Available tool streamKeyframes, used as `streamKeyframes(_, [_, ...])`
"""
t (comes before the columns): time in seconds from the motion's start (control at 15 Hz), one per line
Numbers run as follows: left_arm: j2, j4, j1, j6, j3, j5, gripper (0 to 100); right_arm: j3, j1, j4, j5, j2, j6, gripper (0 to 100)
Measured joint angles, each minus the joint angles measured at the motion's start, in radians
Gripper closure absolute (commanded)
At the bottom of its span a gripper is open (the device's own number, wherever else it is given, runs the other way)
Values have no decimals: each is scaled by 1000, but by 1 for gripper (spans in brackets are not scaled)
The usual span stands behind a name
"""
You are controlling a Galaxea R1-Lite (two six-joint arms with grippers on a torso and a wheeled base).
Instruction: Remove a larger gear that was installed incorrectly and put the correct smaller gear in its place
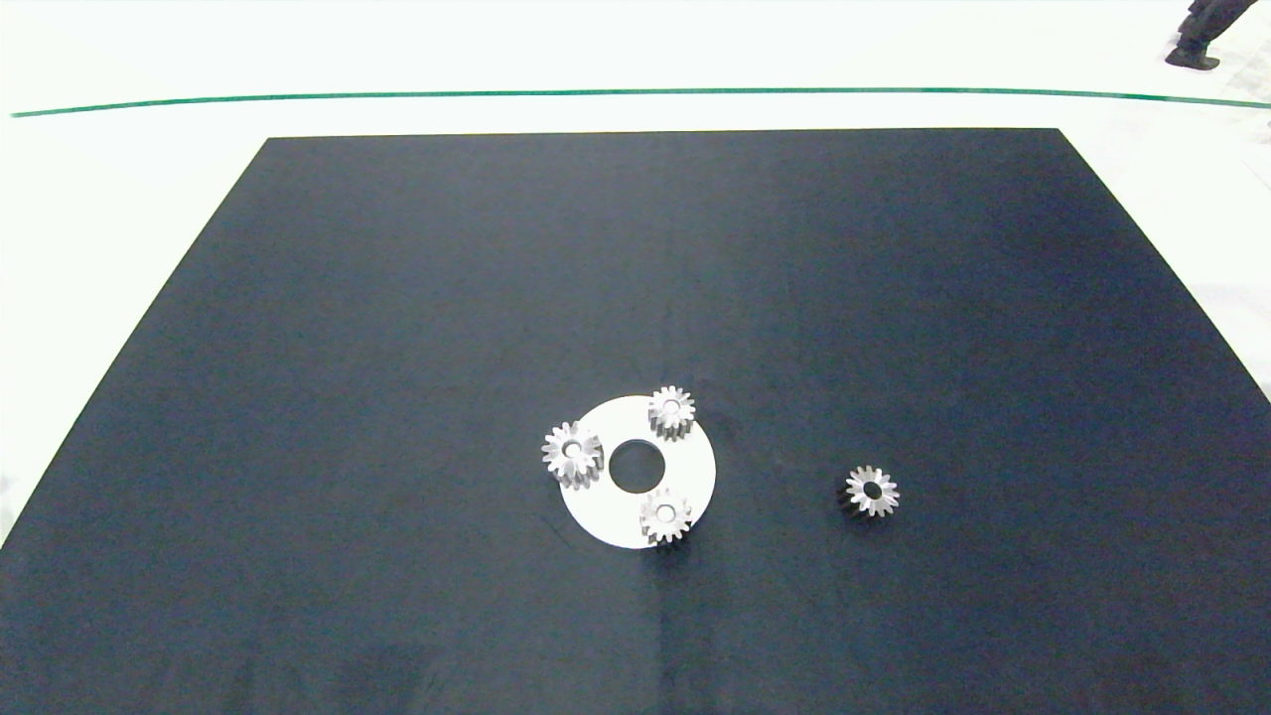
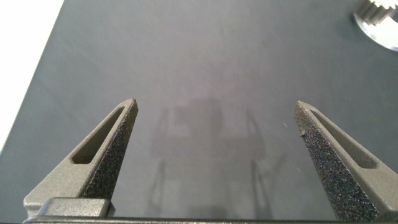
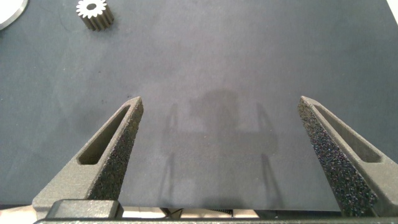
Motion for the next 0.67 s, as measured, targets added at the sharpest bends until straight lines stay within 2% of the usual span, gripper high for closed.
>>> streamKeyframes(0.07, [10,21,0,16,-27,2,0,-21,-2,26,0,4,-21,0])
streamKeyframes(0.2, [85,119,-3,34,-160,3,0,-117,-2,98,1,44,-43,0])
streamKeyframes(0.33, [230,212,-7,45,-347,1,0,-266,-2,154,5,137,-60,0])
streamKeyframes(0.53, [530,311,-37,64,-653,0,0,-516,2,197,13,371,-111,0])
streamKeyframes(0.67, [733,430,-127,78,-873,7,0,-706,23,241,17,533,-132,0])
